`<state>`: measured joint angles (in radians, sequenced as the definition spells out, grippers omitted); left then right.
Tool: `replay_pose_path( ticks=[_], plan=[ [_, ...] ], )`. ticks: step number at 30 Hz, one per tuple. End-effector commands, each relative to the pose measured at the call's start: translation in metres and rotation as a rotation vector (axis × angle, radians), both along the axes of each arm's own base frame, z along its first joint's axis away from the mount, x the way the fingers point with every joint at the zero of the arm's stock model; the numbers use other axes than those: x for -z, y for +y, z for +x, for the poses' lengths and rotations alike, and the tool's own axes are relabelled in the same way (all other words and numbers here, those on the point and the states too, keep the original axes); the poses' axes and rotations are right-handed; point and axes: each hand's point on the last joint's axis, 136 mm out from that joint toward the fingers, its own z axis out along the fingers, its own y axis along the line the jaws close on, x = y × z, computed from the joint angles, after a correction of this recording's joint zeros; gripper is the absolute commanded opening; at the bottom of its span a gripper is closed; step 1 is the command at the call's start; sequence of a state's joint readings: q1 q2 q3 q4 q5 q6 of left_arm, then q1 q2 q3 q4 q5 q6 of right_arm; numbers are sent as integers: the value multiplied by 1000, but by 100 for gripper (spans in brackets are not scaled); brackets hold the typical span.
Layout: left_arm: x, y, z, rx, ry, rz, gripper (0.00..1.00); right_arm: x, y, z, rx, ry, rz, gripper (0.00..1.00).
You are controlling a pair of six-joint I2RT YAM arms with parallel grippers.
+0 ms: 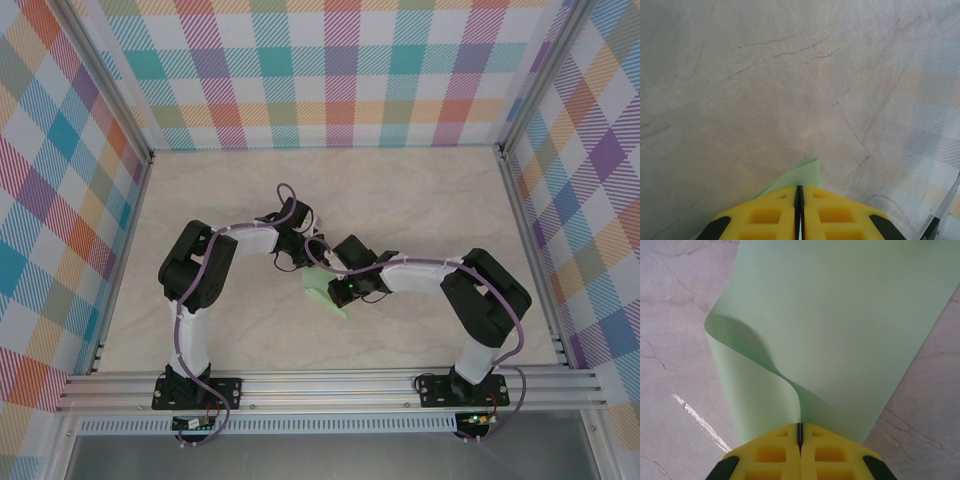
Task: Fold a paper plane with a square sheet of paper (fold left side to right side)
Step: Third fold the triangle at the center of the table.
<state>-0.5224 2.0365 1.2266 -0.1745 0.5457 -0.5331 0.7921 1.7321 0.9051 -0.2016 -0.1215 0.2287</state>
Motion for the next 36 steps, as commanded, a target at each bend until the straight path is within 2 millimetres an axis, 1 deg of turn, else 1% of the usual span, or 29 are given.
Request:
replay_pose_path(
  ticks=[1,7,14,24,36],
  plan=[
    [33,3,-23,27,79,80,11,1,-1,6,23,3,-13,0],
    [33,3,-23,29,82,80,11,3,-1,6,18,8,-17,0],
    [33,2,-24,30,79,79,11,5,-7,4,24,9,-36,0],
    [34,2,-24,30,81,82,11,-7,-5,9,29,-20,-20,0],
    [36,2,-25,31,81,84,10,-15,-3,8,26,-26,3,0]
  ],
)
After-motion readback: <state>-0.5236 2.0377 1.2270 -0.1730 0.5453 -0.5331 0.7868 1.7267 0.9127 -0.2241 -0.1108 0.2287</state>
